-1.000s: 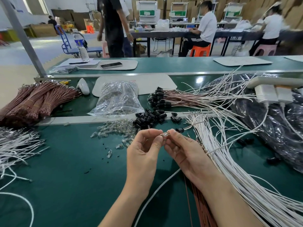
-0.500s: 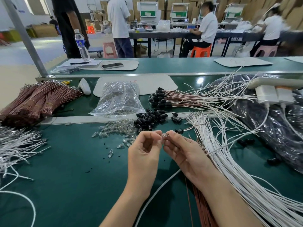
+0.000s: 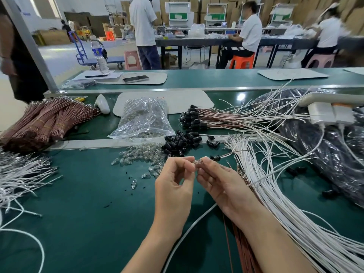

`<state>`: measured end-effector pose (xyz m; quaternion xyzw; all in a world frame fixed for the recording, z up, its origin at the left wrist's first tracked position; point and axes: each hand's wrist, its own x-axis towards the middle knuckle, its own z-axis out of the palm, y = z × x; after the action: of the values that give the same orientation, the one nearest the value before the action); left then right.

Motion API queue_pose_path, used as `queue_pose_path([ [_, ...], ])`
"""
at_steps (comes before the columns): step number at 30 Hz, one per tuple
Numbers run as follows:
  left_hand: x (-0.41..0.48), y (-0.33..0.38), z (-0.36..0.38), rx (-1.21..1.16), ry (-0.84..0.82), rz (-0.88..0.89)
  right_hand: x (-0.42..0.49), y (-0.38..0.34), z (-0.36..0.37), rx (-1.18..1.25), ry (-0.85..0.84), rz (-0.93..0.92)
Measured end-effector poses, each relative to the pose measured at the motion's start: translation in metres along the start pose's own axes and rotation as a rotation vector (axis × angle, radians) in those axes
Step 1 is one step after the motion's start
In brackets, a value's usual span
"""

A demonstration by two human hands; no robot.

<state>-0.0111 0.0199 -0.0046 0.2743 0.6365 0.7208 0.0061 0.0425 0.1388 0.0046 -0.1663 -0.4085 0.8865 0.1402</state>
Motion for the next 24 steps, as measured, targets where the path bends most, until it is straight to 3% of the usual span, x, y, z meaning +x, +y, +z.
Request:
queue_pose_path([
  [7, 0.0008, -0.0014, -0.0010, 0.000, -0.016, 0.014, -0.0006, -0.0009, -0.0011, 0.015, -0.024, 0.014],
  [15, 0.0014, -0.0051, -0.0026, 0.207, -0.006, 0.228, -0.0012, 0.0011, 0.0013, 0.027, -0.009, 0.009],
  [24, 0.0011, -0.0088, -0.0041, 0.216, -0.018, 0.227, -0.0006, 0.0017, 0.0003, 0.008, -0.011, -0.019],
])
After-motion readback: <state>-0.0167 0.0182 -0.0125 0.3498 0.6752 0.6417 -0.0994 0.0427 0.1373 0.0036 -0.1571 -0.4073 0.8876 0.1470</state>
